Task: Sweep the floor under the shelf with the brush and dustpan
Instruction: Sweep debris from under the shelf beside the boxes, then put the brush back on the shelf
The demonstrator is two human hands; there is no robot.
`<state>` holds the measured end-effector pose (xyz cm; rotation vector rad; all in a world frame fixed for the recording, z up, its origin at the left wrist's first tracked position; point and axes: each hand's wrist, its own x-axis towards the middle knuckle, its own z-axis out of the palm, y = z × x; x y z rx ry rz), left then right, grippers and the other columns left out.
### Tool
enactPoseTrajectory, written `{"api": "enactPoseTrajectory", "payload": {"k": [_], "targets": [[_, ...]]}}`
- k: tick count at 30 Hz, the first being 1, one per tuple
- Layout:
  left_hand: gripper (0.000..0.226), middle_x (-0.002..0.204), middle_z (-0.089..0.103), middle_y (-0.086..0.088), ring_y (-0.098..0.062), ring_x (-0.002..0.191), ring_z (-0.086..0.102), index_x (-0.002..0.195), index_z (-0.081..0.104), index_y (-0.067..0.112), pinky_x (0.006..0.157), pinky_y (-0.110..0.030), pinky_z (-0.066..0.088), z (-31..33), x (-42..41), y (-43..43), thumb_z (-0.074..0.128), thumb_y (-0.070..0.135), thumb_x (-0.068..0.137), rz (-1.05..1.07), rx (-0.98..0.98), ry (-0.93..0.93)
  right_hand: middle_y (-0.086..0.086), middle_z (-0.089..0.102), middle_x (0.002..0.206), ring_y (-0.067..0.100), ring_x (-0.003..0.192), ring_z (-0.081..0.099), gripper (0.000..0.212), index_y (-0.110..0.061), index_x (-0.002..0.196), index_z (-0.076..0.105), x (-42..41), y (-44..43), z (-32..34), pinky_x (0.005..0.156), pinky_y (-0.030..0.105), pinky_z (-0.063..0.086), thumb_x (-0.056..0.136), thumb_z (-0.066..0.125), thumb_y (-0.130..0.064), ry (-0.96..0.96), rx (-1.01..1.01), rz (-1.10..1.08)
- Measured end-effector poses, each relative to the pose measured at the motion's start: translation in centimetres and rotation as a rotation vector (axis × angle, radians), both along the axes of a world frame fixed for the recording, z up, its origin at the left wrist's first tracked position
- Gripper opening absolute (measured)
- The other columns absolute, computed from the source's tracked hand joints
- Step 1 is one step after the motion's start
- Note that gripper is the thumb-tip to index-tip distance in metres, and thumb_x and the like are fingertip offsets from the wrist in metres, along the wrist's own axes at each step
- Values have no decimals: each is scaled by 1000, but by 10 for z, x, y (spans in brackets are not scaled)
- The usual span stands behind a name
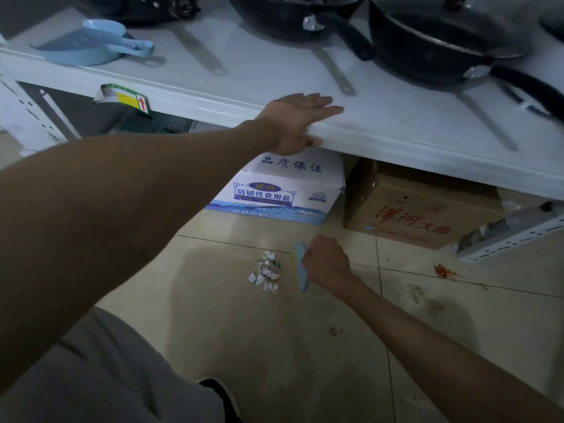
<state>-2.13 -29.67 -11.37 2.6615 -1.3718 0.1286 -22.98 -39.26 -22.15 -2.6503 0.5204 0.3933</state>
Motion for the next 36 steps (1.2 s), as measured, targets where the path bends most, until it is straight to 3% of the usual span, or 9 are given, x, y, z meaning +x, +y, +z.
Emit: {"api": "enactPoseTrajectory", "payload": {"k": [3, 5, 9, 12, 16, 20, 23, 27, 36], "targets": [[69, 163, 13, 1, -16, 151, 6, 156, 15, 30, 120, -32, 5, 20, -8, -3, 52, 39, 98, 14, 50, 133, 5, 46, 72, 12, 60, 44, 34, -14, 58, 35, 7, -22, 17, 54, 22, 31, 90, 45, -8, -52, 63, -12], [63, 161, 22, -3, -20, 150, 12, 154, 26, 26, 120, -37, 12, 35, -15, -4, 53, 35, 98, 32, 37, 167, 3, 43, 61, 7, 49, 38, 39, -15, 53, 35, 9, -32, 34, 44, 19, 28, 88, 44, -3, -117, 100, -7], [54, 150, 43, -3, -26, 138, 40, 145, 43, 28, 109, -36, 31, 66, -36, 14, 56, 35, 94, 134, -72, 191, 13, 62, 64, 13, 43, 53, 30, 0, 65, 62, 5, -40, 74, 39, 24, 47, 92, 50, -5, -231, 194, -36], [46, 143, 52, -2, -26, 130, 46, 139, 50, 28, 102, -34, 35, 84, -55, 32, 55, 35, 94, 179, -83, 233, 17, 66, 62, 12, 36, 57, 28, 6, 76, 68, 3, -43, 103, 38, 21, 46, 94, 53, -9, -290, 319, -86], [40, 140, 53, -3, -24, 126, 46, 133, 54, 31, 98, -34, 34, 106, -76, 44, 49, 46, 96, 208, -33, 292, 15, 65, 59, 21, 43, 58, 28, 6, 76, 67, 4, -42, 142, 41, 23, 45, 94, 55, -12, -350, 570, -201], [79, 154, 36, 4, -20, 140, 34, 147, 37, 32, 111, -35, 27, 132, -86, 45, 61, 67, 81, 217, 10, 380, 15, 61, 60, 22, 42, 55, 19, 5, 81, 66, 18, -43, 171, 45, 26, 42, 91, 58, -9, -421, 764, -297], [108, 161, 21, 6, -18, 146, 23, 154, 21, 29, 118, -38, 21, 144, -85, 40, 76, 63, 68, 179, 128, 380, 10, 60, 59, 19, 44, 54, 17, 3, 87, 68, 34, -51, 186, 48, 26, 44, 91, 59, -11, -432, 837, -334], [124, 161, 19, 5, -20, 147, 22, 156, 14, 27, 119, -40, 22, 138, -67, 27, 82, 64, 58, 144, 233, 310, 9, 61, 61, 19, 49, 53, 15, -2, 86, 69, 57, -61, 197, 52, 27, 47, 91, 62, -13, -411, 858, -345], [106, 145, 40, 0, -24, 130, 43, 152, 27, 20, 104, -34, 36, 114, -25, 1, 82, 50, 67, 111, 223, 243, 11, 55, 62, 17, 49, 46, 13, 1, 95, 67, 107, -82, 186, 48, 25, 43, 91, 60, -9, -334, 934, -398]]}}
